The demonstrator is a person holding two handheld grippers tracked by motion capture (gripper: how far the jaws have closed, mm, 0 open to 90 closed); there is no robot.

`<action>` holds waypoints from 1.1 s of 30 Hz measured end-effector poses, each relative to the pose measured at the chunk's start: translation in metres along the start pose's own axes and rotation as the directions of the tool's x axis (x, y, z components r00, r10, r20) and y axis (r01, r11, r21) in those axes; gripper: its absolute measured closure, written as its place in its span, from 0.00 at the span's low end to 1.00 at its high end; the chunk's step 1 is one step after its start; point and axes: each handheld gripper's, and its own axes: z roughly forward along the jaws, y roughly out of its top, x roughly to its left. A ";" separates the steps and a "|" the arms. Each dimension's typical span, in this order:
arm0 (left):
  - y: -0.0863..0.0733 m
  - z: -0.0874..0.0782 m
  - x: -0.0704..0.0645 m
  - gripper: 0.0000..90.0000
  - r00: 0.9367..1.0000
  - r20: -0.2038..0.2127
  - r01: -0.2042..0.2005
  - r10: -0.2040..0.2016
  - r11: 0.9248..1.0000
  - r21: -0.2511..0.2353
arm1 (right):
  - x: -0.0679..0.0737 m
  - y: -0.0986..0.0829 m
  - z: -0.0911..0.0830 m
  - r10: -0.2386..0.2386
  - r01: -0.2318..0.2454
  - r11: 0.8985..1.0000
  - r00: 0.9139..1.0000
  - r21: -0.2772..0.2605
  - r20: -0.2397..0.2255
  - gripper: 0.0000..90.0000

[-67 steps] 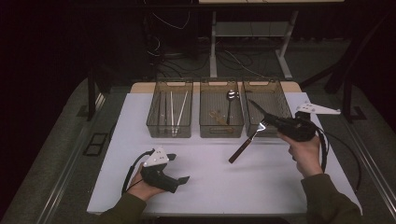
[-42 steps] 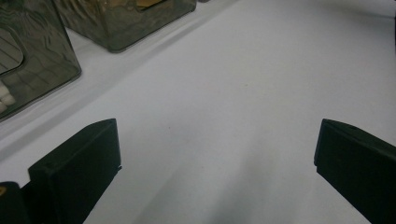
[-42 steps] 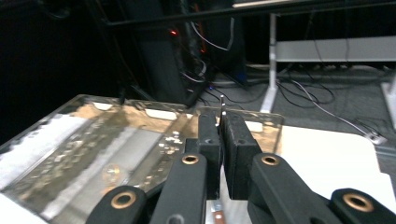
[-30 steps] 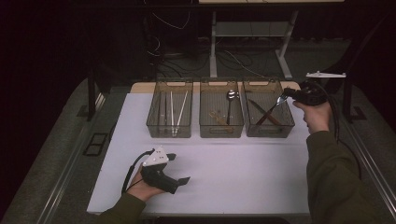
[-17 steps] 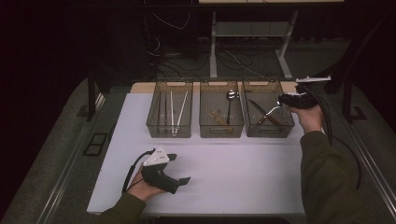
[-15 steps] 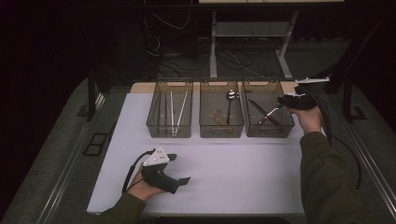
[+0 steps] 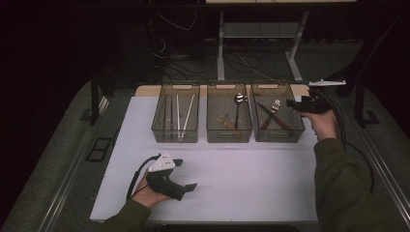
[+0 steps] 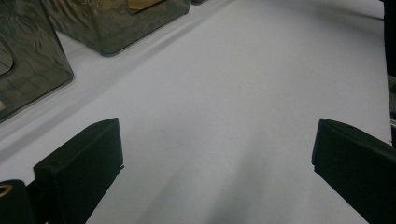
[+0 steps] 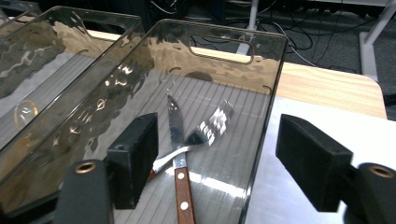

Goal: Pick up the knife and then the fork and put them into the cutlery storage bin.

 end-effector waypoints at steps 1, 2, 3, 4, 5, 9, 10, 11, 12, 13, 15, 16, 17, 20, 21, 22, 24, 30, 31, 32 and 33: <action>0.000 0.000 0.000 0.00 1.000 0.001 0.000 0.000 1.000 0.000 | 0.001 -0.001 -0.001 -0.003 0.003 1.000 1.000 -0.008 -0.004 0.32; 0.000 0.000 0.000 0.00 1.000 0.001 -0.002 0.002 1.000 0.001 | 0.002 -0.002 -0.003 -0.003 0.002 1.000 1.000 -0.013 -0.016 0.32; 0.000 0.000 0.000 0.00 1.000 0.001 -0.001 0.001 1.000 0.002 | 0.003 -0.003 -0.004 -0.002 0.002 1.000 1.000 -0.021 -0.028 0.31; 0.000 0.000 0.001 0.00 1.000 -0.001 -0.004 0.004 1.000 0.005 | 0.004 -0.004 -0.006 -0.004 0.003 1.000 0.999 -0.028 -0.047 0.30; 0.000 0.001 0.001 0.00 1.000 -0.002 -0.002 0.002 1.000 0.005 | 0.005 -0.005 -0.007 -0.009 0.007 0.999 0.998 -0.031 -0.065 0.29; 0.000 0.001 0.001 0.00 1.000 -0.005 0.006 -0.006 1.000 0.001 | 0.011 -0.010 -0.012 -0.039 0.036 0.999 0.996 -0.033 -0.085 0.24; 0.000 0.001 0.001 0.00 1.000 -0.005 0.005 -0.005 1.000 -0.001 | 0.013 -0.011 -0.014 -0.040 0.038 0.999 0.995 -0.033 -0.089 0.23; 0.000 0.000 0.001 0.00 1.000 -0.005 0.003 -0.003 1.000 0.002 | 0.015 -0.013 -0.016 -0.042 0.039 0.998 0.995 -0.039 -0.095 0.23; 0.000 0.000 0.001 0.00 1.000 -0.004 -0.002 0.002 1.000 0.010 | 0.016 -0.015 -0.018 -0.046 0.041 0.998 0.994 -0.044 -0.103 0.22; 0.000 0.001 0.002 0.00 1.000 -0.006 -0.005 0.005 1.000 0.008 | 0.018 -0.017 -0.020 -0.048 0.043 0.998 0.992 -0.049 -0.113 0.22; 0.000 0.001 0.002 0.00 1.000 -0.007 -0.006 0.006 1.000 0.015 | 0.021 -0.022 -0.025 -0.057 0.049 0.997 0.989 -0.061 -0.137 0.21; 0.000 0.001 0.002 0.00 1.000 -0.007 -0.008 0.008 1.000 0.017 | 0.023 -0.025 -0.027 -0.061 0.052 0.997 0.987 -0.061 -0.145 0.21; 0.000 0.002 0.002 0.00 1.000 -0.007 -0.011 0.011 1.000 0.020 | 0.026 -0.028 -0.029 -0.069 0.060 0.996 0.986 -0.060 -0.151 0.21; 0.000 0.002 0.002 0.00 1.000 -0.009 -0.016 0.016 1.000 0.025 | 0.034 -0.035 -0.034 -0.086 0.077 0.995 0.982 -0.058 -0.167 0.17; 0.000 0.002 0.002 0.00 1.000 -0.010 -0.016 0.016 1.000 0.027 | 0.038 -0.037 -0.037 -0.098 0.088 0.994 0.979 -0.061 -0.178 0.17; -0.001 0.002 0.002 0.00 1.000 -0.010 -0.017 0.018 0.999 0.028 | 0.041 -0.040 -0.039 -0.107 0.096 0.993 0.976 -0.066 -0.188 0.17; -0.001 0.002 0.002 0.00 1.000 -0.012 -0.018 0.018 0.999 0.027 | 0.047 -0.045 -0.044 -0.119 0.106 0.992 0.971 -0.072 -0.208 0.17; -0.001 0.001 0.001 0.00 1.000 -0.014 -0.019 0.019 0.999 0.026 | 0.062 -0.062 -0.058 -0.125 0.099 0.989 0.960 -0.114 -0.252 0.15; -0.001 0.001 0.001 0.00 1.000 -0.014 -0.018 0.019 1.000 0.026 | 0.064 -0.065 -0.061 -0.131 0.104 0.988 0.957 -0.116 -0.258 0.15; -0.001 0.001 0.002 0.00 1.000 -0.015 -0.018 0.018 0.999 0.026 | 0.066 -0.068 -0.063 -0.136 0.108 0.987 0.956 -0.118 -0.261 0.15; -0.001 0.001 0.001 0.00 1.000 -0.015 -0.017 0.018 0.999 0.027 | 0.068 -0.072 -0.065 -0.136 0.107 0.987 0.955 -0.120 -0.265 0.15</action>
